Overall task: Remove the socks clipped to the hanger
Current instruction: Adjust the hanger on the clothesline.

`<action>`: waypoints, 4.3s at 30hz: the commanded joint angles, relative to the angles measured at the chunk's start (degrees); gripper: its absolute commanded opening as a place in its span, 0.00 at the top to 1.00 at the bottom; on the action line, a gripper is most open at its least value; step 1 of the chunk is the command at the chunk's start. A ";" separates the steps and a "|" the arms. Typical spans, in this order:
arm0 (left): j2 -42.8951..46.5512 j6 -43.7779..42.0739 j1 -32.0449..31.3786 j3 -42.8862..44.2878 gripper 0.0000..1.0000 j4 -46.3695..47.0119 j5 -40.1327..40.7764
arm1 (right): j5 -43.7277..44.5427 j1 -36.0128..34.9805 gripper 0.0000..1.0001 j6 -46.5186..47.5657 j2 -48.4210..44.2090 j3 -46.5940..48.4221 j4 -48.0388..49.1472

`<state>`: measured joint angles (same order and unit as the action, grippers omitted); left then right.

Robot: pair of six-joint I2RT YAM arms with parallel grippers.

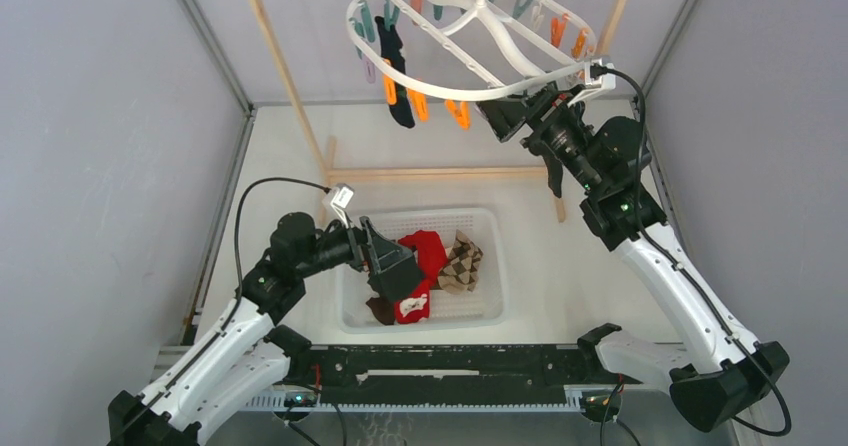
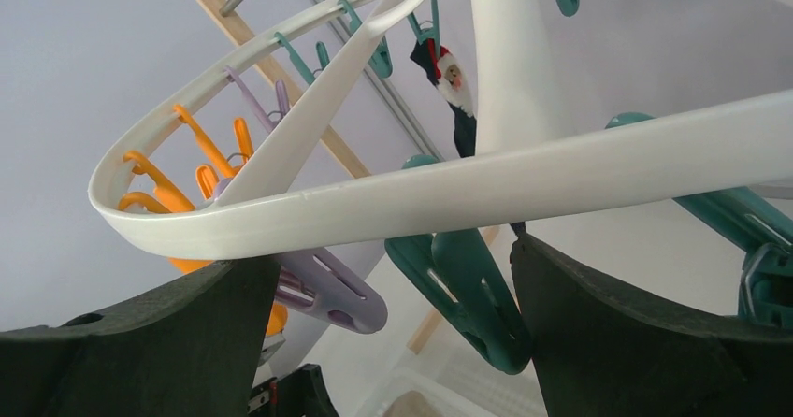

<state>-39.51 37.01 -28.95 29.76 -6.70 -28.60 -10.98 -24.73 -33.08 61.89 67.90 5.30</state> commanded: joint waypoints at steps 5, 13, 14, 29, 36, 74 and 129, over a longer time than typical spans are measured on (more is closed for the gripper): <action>-0.45 -0.85 0.22 3.47 0.00 2.93 0.17 | 9.76 0.10 0.00 -5.04 -1.47 2.09 -1.56; 0.32 -0.67 0.21 3.30 0.00 2.93 0.04 | 9.83 -0.60 0.00 -7.91 -0.81 2.10 0.88; 0.43 -0.57 0.22 3.61 0.00 2.92 0.08 | 9.86 -0.66 0.00 -7.68 -0.74 2.19 0.75; -7.40 -1.24 0.12 38.08 0.00 -5.11 3.69 | 10.80 -1.39 0.00 -3.79 0.38 2.06 -1.73; -17.49 -0.22 0.03 55.96 0.01 -3.39 3.18 | 10.65 -1.59 0.00 -0.98 2.18 2.15 -1.90; -49.80 -6.83 -0.17 88.47 0.44 -15.23 5.47 | -0.33 5.04 0.00 -3.90 -0.03 2.20 -1.80; -54.31 -8.79 2.32 91.27 0.44 -18.37 6.53 | 33.65 -14.44 0.00 50.69 14.92 12.92 -22.05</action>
<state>-93.89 29.58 -26.96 117.25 -24.73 -22.61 14.02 -35.88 11.55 77.36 81.10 -17.80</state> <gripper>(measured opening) 0.559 0.993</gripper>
